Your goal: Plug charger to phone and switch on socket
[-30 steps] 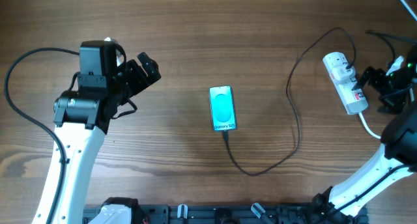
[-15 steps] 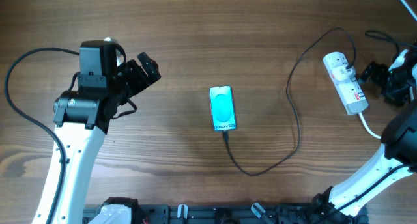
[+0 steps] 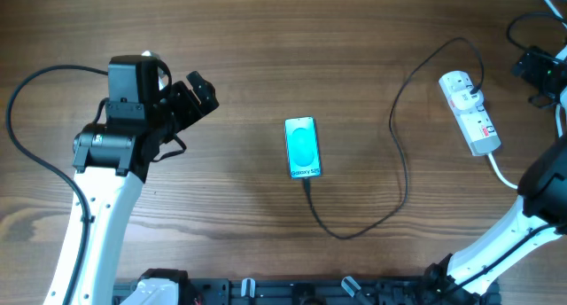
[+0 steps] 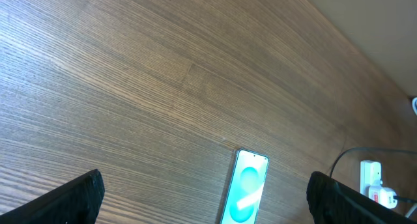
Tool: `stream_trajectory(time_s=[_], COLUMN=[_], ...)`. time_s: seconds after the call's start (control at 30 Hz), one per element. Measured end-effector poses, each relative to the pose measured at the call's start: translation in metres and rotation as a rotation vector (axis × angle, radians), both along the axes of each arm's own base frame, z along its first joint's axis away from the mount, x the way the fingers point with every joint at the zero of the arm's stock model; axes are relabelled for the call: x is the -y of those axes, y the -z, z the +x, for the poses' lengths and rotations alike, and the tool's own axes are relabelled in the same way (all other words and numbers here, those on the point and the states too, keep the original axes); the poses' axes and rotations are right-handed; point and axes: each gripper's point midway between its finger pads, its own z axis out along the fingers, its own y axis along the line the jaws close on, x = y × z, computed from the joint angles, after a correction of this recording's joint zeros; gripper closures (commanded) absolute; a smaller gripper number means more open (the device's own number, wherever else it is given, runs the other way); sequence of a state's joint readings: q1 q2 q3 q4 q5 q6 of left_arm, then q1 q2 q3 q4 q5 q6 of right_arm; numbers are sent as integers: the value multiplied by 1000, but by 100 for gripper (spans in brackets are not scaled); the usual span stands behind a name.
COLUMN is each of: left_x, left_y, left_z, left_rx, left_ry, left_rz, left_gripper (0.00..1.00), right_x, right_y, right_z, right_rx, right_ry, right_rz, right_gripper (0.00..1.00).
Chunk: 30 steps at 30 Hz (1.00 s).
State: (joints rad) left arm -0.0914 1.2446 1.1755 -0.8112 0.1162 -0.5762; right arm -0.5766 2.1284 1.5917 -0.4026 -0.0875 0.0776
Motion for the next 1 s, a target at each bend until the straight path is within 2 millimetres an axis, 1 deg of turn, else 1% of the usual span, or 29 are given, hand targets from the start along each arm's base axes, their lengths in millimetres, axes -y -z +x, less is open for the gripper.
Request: stream_trajectory(time_s=[0.4, 0.47, 0.53, 0.63, 0.77, 0.83, 1.0], left_x=[0, 0, 0, -1, -3, -3, -3], left_y=[0, -3, -13, -41, -67, -72, -72], left_z=[0, -1, -5, -16, -30, -33, -33], left_rx=[0, 9, 42, 129, 217, 234, 236], left_ry=[0, 0, 0, 0, 0, 0, 0], left_rz=[0, -1, -4, -12, -20, -21, -22], left_gripper=[0, 0, 0, 0, 0, 0, 0], right_x=[0, 0, 0, 0, 0, 0, 0], right_y=[0, 0, 0, 0, 0, 0, 0], right_z=[0, 0, 0, 0, 0, 0, 0], right_rx=[0, 0, 1, 1, 0, 0, 1], right_ry=[0, 0, 0, 0, 0, 0, 0], right_rz=[0, 0, 0, 0, 0, 0, 0], right_gripper=[0, 0, 0, 0, 0, 0, 0])
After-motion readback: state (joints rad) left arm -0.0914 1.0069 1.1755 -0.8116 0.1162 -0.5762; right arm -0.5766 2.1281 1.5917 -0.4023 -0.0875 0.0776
